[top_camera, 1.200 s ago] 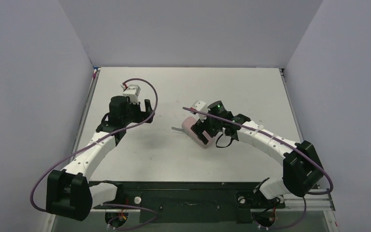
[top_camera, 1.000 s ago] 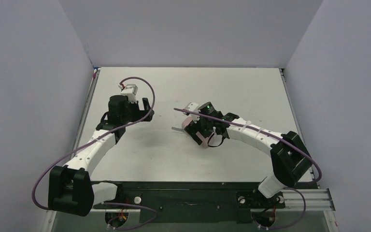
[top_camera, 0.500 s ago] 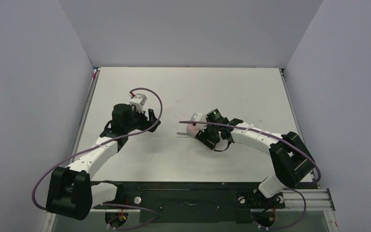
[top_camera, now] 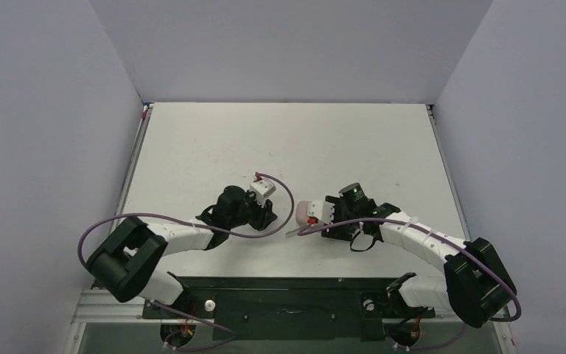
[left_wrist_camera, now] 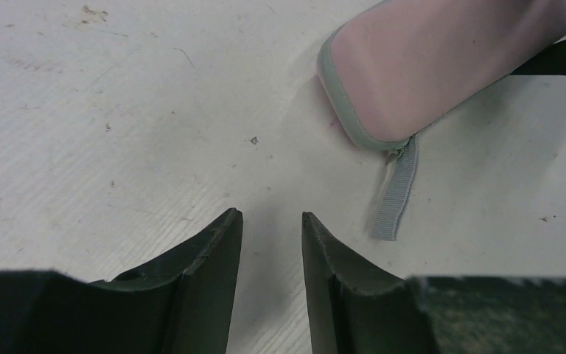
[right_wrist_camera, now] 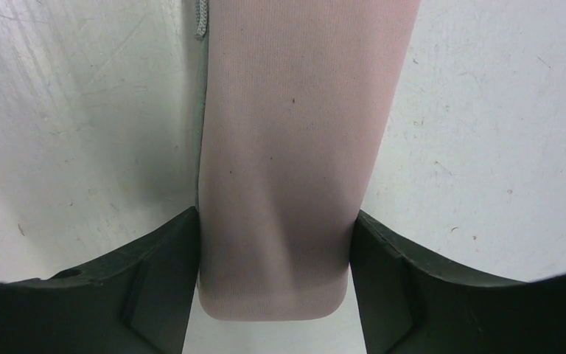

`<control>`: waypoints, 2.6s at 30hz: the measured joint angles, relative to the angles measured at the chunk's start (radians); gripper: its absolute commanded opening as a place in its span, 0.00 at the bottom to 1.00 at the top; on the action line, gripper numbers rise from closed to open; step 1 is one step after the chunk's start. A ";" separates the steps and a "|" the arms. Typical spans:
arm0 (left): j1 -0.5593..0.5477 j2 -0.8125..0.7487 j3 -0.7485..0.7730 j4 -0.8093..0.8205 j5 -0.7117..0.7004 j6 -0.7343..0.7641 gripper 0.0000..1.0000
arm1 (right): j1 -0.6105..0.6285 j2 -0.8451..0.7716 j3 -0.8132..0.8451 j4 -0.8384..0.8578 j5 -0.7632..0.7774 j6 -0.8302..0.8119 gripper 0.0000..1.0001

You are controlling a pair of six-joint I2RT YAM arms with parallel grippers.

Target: Open the umbrella

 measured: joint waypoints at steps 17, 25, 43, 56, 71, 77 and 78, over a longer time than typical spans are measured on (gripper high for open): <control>-0.178 0.341 0.044 0.328 -0.067 -0.102 0.26 | -0.012 0.045 0.021 0.043 -0.023 0.098 0.36; -0.194 0.406 0.071 0.406 -0.071 -0.123 0.25 | -0.029 0.061 0.036 0.029 -0.050 0.113 0.35; -0.211 0.472 0.129 0.436 -0.145 -0.216 0.00 | -0.055 0.078 0.057 0.006 -0.042 0.192 0.21; -0.202 0.472 0.145 0.408 -0.198 -0.281 0.00 | -0.077 0.125 0.109 -0.045 -0.058 0.224 0.07; -0.135 0.470 0.145 0.412 -0.146 -0.230 0.00 | -0.114 0.142 0.133 -0.080 -0.103 0.089 0.02; -0.128 0.470 0.145 0.413 -0.099 -0.187 0.00 | -0.126 0.148 0.146 -0.115 -0.121 -0.010 0.03; -0.128 0.470 0.145 0.414 -0.091 -0.177 0.00 | -0.126 0.153 0.153 -0.129 -0.123 -0.035 0.03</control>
